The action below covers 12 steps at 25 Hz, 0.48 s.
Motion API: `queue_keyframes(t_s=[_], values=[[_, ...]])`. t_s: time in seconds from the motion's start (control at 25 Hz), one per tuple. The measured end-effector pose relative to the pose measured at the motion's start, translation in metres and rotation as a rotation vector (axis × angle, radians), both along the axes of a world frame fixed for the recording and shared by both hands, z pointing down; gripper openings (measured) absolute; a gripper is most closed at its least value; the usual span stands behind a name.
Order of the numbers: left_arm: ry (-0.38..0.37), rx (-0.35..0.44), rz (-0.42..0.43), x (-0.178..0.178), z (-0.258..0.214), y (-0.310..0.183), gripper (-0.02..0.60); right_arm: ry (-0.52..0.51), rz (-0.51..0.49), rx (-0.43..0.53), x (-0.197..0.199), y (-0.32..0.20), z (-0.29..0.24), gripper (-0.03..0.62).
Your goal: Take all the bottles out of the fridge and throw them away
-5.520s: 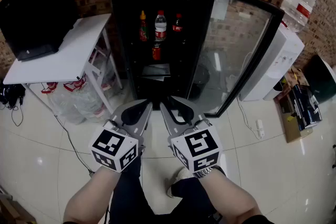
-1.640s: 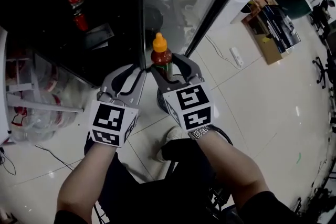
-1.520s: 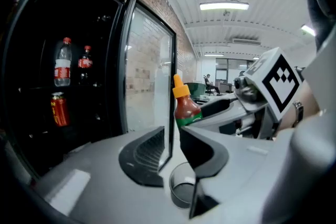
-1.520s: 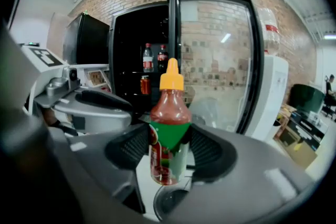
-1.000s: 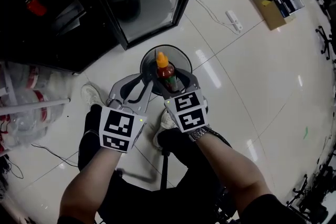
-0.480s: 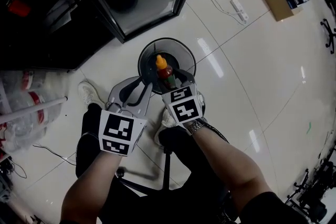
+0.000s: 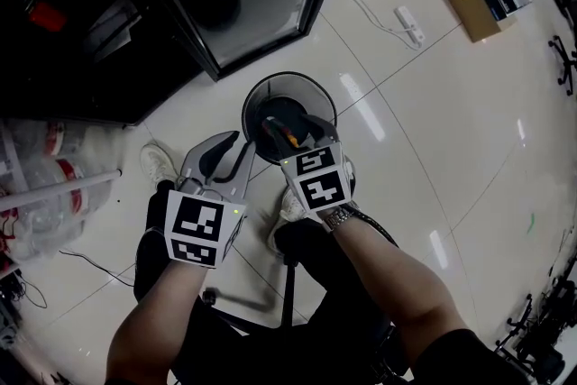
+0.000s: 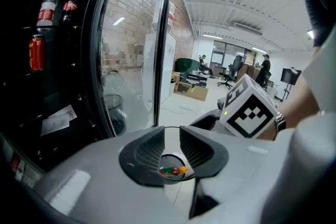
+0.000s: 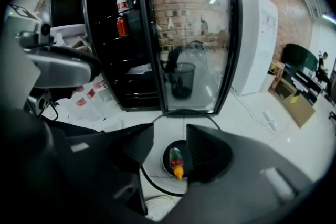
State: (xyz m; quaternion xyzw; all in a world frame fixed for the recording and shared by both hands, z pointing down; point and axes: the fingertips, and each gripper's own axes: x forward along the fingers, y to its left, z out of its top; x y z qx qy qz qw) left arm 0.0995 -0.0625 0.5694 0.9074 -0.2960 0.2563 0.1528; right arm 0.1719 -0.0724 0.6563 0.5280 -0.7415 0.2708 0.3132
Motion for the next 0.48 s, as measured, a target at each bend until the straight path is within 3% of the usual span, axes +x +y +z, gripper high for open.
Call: queue_keyframes(t_s=[0.48], values=[[0.015,0.123,-0.09,-0.048,-0.081,-0.006,0.091,-0.021,-0.061,0.174,-0.05,-0.025,-0.11,0.192]])
